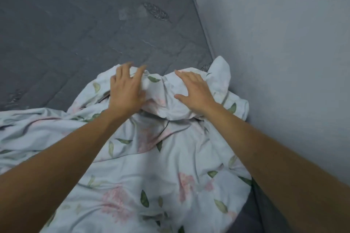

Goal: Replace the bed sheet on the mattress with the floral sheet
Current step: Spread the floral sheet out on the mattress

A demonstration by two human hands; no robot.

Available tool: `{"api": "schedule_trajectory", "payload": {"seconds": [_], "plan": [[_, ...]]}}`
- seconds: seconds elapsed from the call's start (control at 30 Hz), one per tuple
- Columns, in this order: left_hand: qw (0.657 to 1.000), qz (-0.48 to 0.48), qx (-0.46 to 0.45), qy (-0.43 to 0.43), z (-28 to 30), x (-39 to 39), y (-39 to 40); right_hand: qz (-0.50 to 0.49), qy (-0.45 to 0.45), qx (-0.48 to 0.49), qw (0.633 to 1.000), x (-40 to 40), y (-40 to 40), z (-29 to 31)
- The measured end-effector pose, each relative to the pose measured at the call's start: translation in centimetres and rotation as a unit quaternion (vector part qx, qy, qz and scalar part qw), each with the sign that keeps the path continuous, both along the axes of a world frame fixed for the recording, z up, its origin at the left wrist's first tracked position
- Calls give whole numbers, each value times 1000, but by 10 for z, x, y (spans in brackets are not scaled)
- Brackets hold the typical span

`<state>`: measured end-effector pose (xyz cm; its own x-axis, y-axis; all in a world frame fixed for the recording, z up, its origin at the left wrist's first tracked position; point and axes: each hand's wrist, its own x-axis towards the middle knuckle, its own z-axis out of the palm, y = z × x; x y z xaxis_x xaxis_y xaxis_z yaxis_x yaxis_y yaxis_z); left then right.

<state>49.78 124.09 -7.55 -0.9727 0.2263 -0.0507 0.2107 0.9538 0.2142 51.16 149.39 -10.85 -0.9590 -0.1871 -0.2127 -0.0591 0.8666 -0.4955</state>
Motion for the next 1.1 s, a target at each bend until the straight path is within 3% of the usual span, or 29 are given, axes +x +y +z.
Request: {"api": "schedule_trajectory", "payload": {"seconds": [0.1,0.17,0.27,0.4,0.47,0.53,0.6,0.67,0.73,0.8,0.97,1.1], "plan": [[982,127,-37,-137,-13,-17,-30,70,-95,71,991,10,-11,-27],[975,142,-40,-169,-20,-10,-45,67,-139,75,985,32,-16,-38],[985,75,6,-155,-17,31,-57,71,-182,95,976,79,-17,-36],[982,-75,-4,-174,-10,133,-73,97,-361,106,922,123,-13,-2],[967,-131,1,-218,-15,180,-88,30,-313,31,949,125,-21,22],[955,-164,31,-244,-15,212,-103,-61,-133,-43,988,119,-43,42],[955,-194,38,-222,-12,233,-115,-36,-7,-108,993,108,-78,54],[955,-225,52,-184,-9,246,-126,70,-69,-160,982,100,-116,56],[958,-236,76,-146,2,251,-132,167,-137,-144,966,101,-149,49],[963,-223,106,-106,14,253,-142,209,-145,-116,960,104,-168,41],[989,-54,93,-100,55,239,-174,95,-69,-148,982,104,-152,57],[990,24,40,-136,89,154,-185,47,34,-118,991,69,-133,101]]}}
